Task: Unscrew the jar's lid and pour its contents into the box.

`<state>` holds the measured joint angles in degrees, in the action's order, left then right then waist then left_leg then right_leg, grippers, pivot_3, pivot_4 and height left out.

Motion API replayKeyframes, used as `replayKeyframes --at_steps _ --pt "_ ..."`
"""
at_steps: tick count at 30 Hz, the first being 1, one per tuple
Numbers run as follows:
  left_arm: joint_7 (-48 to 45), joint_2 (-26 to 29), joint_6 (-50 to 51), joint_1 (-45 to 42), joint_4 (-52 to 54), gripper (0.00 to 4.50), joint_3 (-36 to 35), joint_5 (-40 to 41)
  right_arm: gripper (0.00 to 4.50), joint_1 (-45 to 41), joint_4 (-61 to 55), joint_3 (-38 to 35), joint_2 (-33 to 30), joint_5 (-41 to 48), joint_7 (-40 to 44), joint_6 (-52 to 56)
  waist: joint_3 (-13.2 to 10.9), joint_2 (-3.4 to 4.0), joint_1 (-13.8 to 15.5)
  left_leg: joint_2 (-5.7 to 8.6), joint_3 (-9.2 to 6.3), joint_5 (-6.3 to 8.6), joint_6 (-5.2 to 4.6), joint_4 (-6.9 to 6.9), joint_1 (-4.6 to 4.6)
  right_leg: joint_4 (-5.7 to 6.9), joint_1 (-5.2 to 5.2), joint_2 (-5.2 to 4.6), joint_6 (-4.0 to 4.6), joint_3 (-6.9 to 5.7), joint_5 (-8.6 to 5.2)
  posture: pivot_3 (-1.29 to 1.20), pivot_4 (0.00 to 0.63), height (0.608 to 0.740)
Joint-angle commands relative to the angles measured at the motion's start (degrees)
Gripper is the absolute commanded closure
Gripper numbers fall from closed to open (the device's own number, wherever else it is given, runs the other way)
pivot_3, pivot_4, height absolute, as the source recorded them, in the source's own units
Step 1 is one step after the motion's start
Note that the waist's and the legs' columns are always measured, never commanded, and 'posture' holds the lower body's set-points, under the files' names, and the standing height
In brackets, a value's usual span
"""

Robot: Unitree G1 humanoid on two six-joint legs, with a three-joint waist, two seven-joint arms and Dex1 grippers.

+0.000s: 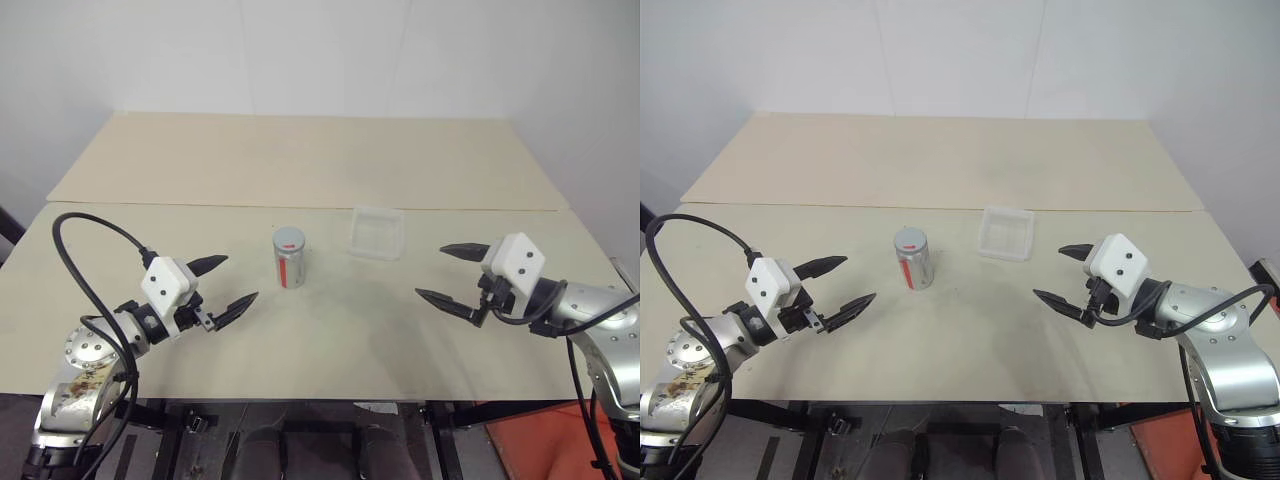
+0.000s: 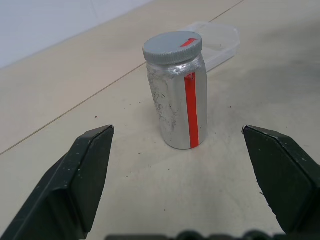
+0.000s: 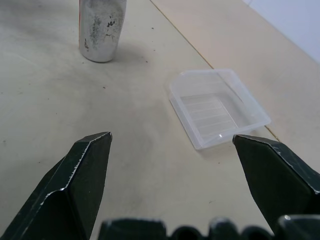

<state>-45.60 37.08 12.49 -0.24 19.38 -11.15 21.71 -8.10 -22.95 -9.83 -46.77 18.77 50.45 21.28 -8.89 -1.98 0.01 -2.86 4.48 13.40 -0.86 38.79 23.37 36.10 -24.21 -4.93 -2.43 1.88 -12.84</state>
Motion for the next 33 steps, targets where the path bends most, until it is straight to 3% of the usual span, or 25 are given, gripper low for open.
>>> replayKeyframes --at_steps 1,10,23,33 --pt "0.1 0.15 -1.54 -0.18 1.37 0.03 -1.47 0.62 0.0 -0.28 -0.9 -1.95 -0.47 0.16 -0.35 -1.95 0.0 0.0 0.0 0.0 0.0 0.0 0.0 0.0 0.0 0.0 0.0 0.0 0.0 0.0 0.0 0.0 0.15 0.74" --pt "1.17 -1.2 -0.91 -0.96 0.74 0.03 -0.55 0.54 0.0 -0.33 -0.88 -0.88 0.29 -0.73 -1.33 -2.75 0.0 0.0 0.0 0.0 0.0 0.0 0.0 0.0 0.0 0.0 0.0 0.0 0.0 0.0 0.0 0.0 0.15 0.74" --pt "14.82 -16.15 -6.91 0.08 -0.44 0.03 10.43 -11.19 0.0 -1.92 -1.66 1.33 3.43 -3.2 -5.43 -2.26 0.0 -0.01 0.1 0.04 -0.04 0.0 0.0 0.02 0.01 -0.03 0.03 0.0 -0.06 0.03 0.04 0.0 0.15 0.74" --pt "22.46 -24.55 -11.76 -0.9 -8.1 0.03 12.69 -15.12 0.0 -3.24 -1.38 1.15 3.64 -3.02 -6.33 -0.97 0.0 -0.02 0.15 0.06 -0.06 0.0 -0.01 0.03 0.01 -0.04 0.06 0.0 -0.07 0.04 0.05 0.0 0.15 0.74"
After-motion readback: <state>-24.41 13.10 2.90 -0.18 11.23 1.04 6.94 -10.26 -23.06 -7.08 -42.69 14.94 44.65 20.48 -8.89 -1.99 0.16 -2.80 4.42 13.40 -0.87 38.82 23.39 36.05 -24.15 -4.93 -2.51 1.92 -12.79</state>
